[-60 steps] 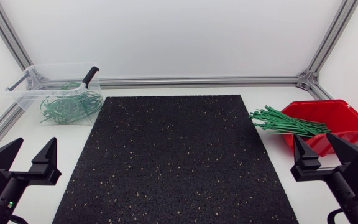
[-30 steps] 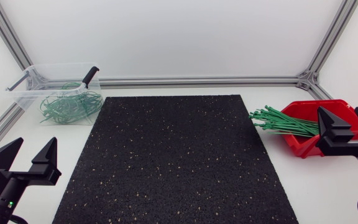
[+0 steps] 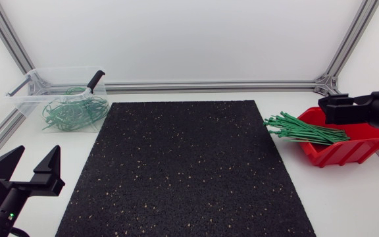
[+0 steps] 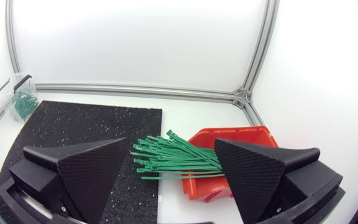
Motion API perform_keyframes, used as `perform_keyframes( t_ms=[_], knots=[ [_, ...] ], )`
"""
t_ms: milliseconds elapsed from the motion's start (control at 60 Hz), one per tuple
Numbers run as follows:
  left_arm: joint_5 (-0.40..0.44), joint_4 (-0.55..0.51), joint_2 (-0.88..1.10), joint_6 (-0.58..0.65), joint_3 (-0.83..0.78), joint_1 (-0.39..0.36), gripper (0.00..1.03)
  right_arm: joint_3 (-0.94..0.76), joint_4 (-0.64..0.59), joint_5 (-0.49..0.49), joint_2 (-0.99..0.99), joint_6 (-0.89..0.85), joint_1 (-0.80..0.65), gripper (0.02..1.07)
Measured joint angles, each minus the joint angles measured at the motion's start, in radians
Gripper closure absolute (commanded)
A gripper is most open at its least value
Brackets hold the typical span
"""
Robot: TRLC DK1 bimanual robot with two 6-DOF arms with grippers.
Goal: Take a green cable tie from the red box, thread the tail through the head to close it, then place it in the transparent bin on the left.
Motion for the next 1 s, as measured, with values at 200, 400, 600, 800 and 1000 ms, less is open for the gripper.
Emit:
perform_keyframes(
  t_ms=[200, 400, 600, 800, 1000],
  knots=[
    [0.000, 0.000, 0.000, 0.000, 0.000, 0.000, 0.04, 0.093, -0.088, -0.077, 0.210, -0.134, -0.045, 0.07],
    [0.000, 0.000, 0.000, 0.000, 0.000, 0.000, 0.04, 0.140, -0.160, -0.079, 0.375, -0.380, -0.072, 0.10],
    [0.000, 0.000, 0.000, 0.000, 0.000, 0.000, 0.04, 0.142, -0.229, -0.117, 0.405, -0.605, -0.071, 0.13],
    [0.000, 0.000, 0.000, 0.000, 0.000, 0.000, 0.04, 0.143, -0.294, -0.131, 0.459, -0.844, -0.056, 0.16],
    [0.000, -0.001, 0.000, 0.000, 0.000, 0.000, 0.04, 0.143, -0.313, -0.130, 0.480, -1.072, -0.049, 0.16]
  ],
)
